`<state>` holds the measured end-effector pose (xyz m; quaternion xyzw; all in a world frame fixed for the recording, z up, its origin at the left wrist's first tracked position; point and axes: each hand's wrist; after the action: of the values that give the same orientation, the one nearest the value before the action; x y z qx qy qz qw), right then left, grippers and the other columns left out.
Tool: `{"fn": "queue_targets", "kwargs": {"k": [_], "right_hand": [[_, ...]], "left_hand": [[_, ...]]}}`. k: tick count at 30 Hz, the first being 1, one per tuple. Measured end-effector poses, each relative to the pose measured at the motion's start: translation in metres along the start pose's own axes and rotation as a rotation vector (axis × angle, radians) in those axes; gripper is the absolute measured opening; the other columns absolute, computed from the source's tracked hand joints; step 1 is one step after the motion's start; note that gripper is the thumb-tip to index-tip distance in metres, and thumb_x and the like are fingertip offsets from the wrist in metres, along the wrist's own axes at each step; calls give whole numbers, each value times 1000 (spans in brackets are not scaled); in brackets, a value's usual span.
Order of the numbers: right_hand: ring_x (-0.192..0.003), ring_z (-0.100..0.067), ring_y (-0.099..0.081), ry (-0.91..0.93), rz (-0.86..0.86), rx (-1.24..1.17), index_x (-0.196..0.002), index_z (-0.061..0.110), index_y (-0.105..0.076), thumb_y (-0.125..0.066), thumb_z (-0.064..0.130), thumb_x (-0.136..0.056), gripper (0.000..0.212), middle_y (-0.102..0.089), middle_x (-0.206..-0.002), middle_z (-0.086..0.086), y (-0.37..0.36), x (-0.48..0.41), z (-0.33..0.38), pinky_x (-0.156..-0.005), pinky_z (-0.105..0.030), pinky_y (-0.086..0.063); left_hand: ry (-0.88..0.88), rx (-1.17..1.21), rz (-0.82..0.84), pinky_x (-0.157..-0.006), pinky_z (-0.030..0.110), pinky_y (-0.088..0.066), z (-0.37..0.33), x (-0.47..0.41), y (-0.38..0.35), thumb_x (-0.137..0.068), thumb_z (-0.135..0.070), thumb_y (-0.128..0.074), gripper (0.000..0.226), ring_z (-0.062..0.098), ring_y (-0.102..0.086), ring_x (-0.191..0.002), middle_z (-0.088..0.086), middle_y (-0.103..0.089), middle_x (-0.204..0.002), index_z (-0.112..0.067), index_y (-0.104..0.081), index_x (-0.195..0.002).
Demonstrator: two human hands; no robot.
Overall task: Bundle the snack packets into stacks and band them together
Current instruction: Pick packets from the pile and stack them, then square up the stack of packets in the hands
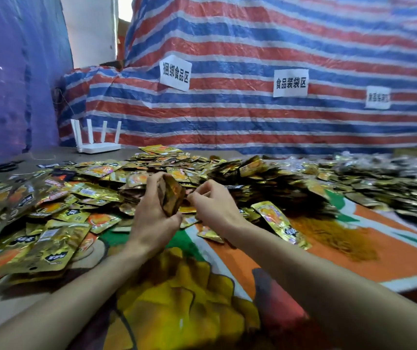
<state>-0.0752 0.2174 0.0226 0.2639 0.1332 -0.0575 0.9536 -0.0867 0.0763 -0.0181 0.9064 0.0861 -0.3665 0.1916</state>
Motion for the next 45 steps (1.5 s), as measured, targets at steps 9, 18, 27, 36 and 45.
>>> {"fn": "queue_targets", "kwargs": {"k": [9,18,27,36,45], "right_hand": [[-74,-30,-57,-140,-182,1088,-77,18,-53,-57,14,-81,7,-60,-80,-4,159,17,-70,-62,-33,-41],[-63,-19,-46,-335,-184,1233,-77,18,-40,-49,7,-89,19,-49,-77,-1,199,20,-125,-53,-31,-33],[-60,-32,-55,-248,-311,1019,-75,-6,-63,-58,-15,-79,11,-55,-64,-14,217,1,-107,-50,-32,-42],[-81,-40,-67,-289,-293,878,-91,-10,-73,-58,-12,-81,18,-69,-91,-26,215,-4,-83,-77,-53,-61],[-85,-16,-73,-4,-75,120,-95,13,-76,-73,-13,-76,33,-76,-90,-5,121,-7,-21,-72,-26,-60]], "left_hand": [[58,233,243,-64,29,-42,-2,14,-1,-65,-15,-63,43,19,-49,-69,17,-49,-82,-23,-52,-105],[134,245,172,-64,23,-42,-5,15,6,-62,-14,-61,42,20,-50,-73,33,-52,-91,12,-51,-93],[160,274,184,-63,27,-42,-8,15,9,-61,-14,-61,51,18,-49,-69,29,-51,-85,12,-51,-104],[192,315,189,-64,29,-42,-9,14,9,-61,-11,-60,51,21,-47,-70,18,-51,-82,13,-51,-105],[374,499,129,-65,33,-44,2,6,11,-55,-5,-57,58,20,-55,-72,5,-64,-80,-8,-61,-113]]}}
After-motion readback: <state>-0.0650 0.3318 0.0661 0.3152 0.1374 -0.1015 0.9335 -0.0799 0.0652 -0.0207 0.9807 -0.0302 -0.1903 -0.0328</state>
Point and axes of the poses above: each hand's wrist, its own x-axis away from the middle knuckle, its own y-axis out of the back of the hand, z = x × y
